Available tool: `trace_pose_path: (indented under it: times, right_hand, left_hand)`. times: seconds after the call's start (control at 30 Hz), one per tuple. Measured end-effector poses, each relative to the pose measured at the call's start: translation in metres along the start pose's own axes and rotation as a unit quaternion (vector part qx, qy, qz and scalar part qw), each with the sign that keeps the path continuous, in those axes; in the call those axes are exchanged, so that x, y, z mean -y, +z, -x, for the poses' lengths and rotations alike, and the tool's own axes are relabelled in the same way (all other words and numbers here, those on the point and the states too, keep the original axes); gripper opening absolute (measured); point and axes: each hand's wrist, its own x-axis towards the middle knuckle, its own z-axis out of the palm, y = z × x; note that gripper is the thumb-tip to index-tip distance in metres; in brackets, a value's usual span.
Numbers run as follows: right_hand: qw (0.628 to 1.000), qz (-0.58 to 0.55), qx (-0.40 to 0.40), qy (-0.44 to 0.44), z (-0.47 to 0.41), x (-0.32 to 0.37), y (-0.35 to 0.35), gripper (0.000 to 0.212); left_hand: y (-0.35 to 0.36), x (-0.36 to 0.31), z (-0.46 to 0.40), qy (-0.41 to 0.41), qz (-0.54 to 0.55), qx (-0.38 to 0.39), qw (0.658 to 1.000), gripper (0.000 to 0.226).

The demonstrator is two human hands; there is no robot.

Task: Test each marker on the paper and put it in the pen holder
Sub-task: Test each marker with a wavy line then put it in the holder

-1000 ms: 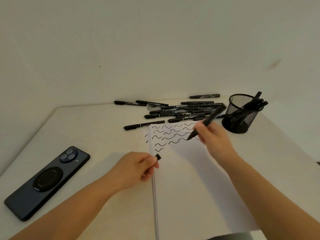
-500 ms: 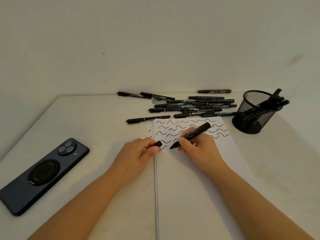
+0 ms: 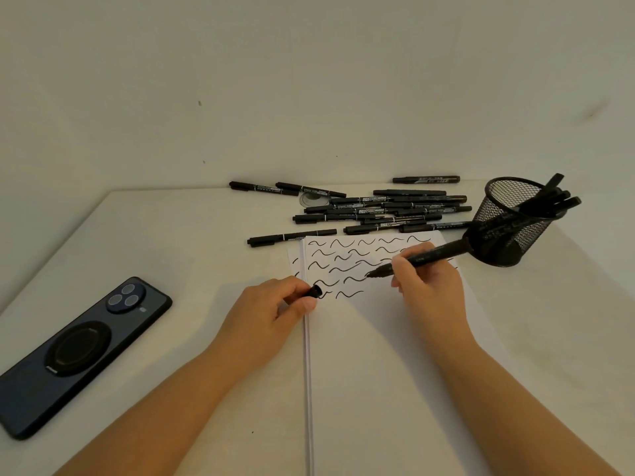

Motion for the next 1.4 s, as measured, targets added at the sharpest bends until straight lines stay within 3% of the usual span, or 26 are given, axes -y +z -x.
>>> trace_pose_path:
  times: [0.13,0.3,0.57,0.7,0.87,1.07,1.27,1.4]
  right_hand:
    - [0.990,-0.103,0.088,0.028,0.003,0.008,0.001,0.023]
    - [0.972,-0.141,0.188,0.029,0.010,0.009,0.006,0.028]
    - [0.966,-0.126,0.224,-0.001,0.014,0.009,0.009,0.016]
    - [0.964,-0.119,0.238,-0.010,0.016,0.008,0.011,0.020]
    - [0.961,-0.128,0.245,-0.008,0.017,0.008,0.012,0.010]
    - [0.961,-0.132,0.241,-0.023,0.018,0.008,0.012,0.018]
    - [0.958,-0.152,0.240,-0.032,0.025,0.011,0.012,0.005]
    - [0.955,-0.153,0.245,-0.061,0.028,0.012,0.011,0.010]
  left_hand:
    - [0.002,-0.002,0.001,0.008,0.003,-0.004,1.000,0.024]
    - [0.002,-0.003,0.001,0.015,0.007,-0.010,1.000,0.025]
    - [0.004,-0.004,0.001,0.029,0.000,-0.004,1.000,0.023]
    - [0.004,-0.008,0.002,0.030,0.007,-0.017,0.999,0.007]
    - [0.004,-0.011,0.005,0.039,-0.023,-0.034,0.998,0.020]
    - [0.002,-0.018,0.006,0.079,-0.086,-0.064,0.991,0.036]
    - [-0.002,-0.027,0.011,0.144,-0.172,-0.103,0.969,0.033]
    - [-0.005,-0.030,0.014,0.163,-0.164,-0.093,0.968,0.038]
